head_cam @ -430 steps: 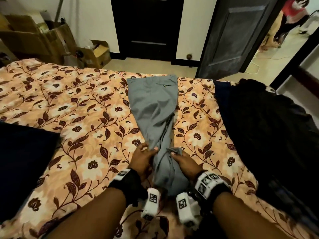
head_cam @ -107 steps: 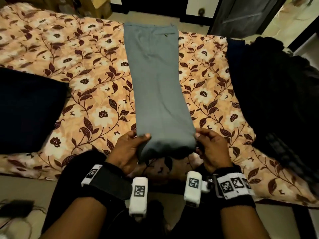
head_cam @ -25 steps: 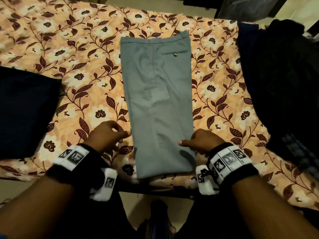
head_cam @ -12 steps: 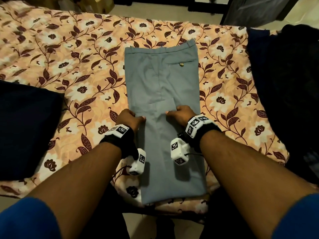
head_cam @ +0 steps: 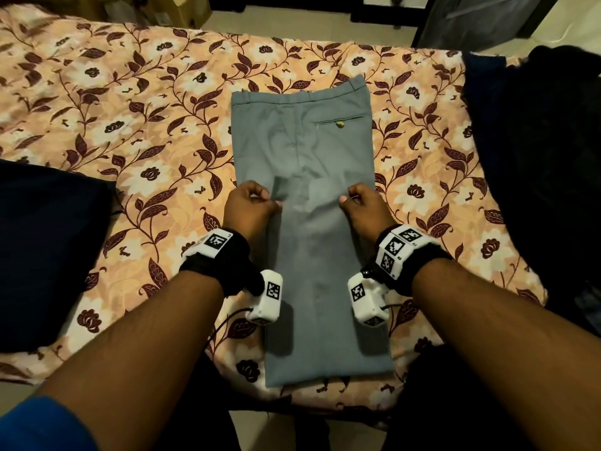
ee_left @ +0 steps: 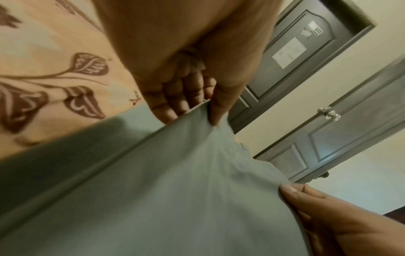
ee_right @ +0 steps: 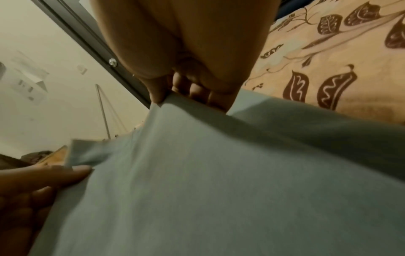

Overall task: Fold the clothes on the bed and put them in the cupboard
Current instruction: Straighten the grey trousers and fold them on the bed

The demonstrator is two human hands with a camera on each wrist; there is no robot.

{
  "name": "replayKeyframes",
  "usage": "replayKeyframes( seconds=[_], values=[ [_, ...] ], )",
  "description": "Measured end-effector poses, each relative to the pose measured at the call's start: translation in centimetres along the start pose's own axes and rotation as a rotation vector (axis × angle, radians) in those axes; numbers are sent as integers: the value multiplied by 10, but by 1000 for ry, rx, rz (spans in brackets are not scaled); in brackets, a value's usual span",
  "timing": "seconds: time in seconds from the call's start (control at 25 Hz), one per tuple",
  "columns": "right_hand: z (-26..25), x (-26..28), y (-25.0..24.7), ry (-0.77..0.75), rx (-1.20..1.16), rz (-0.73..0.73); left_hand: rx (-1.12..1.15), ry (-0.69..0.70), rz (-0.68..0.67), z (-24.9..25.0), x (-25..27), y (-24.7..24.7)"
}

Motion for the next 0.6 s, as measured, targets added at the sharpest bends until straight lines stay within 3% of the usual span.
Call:
replayKeyframes(
  seconds=[0.08, 0.2, 0.36, 0.52, 0.6],
  values=[
    [-1, -7, -17, 43, -66, 81, 40, 8, 33, 4, -5, 1],
    [31, 13, -14, 238, 27, -14, -96, -204, 7, -39, 22, 1],
    [103, 119, -4, 485, -157, -72, -64, -324, 21, -93, 122, -10],
    [121, 189, -15, 554, -69, -113, 62, -512, -94, -135, 177, -12],
    [123, 195, -18, 537, -40, -136, 20, -510, -103, -135, 180, -18]
  ],
)
Point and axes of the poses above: each hand's wrist, its own x-axis away from the middle knuckle, its own y-axis out of the palm, z = x × y, the point moved 8 cm from there along -x, towards the middle knuckle, and after that the axes turned 7 degrees about x, right-handed, at the moved point
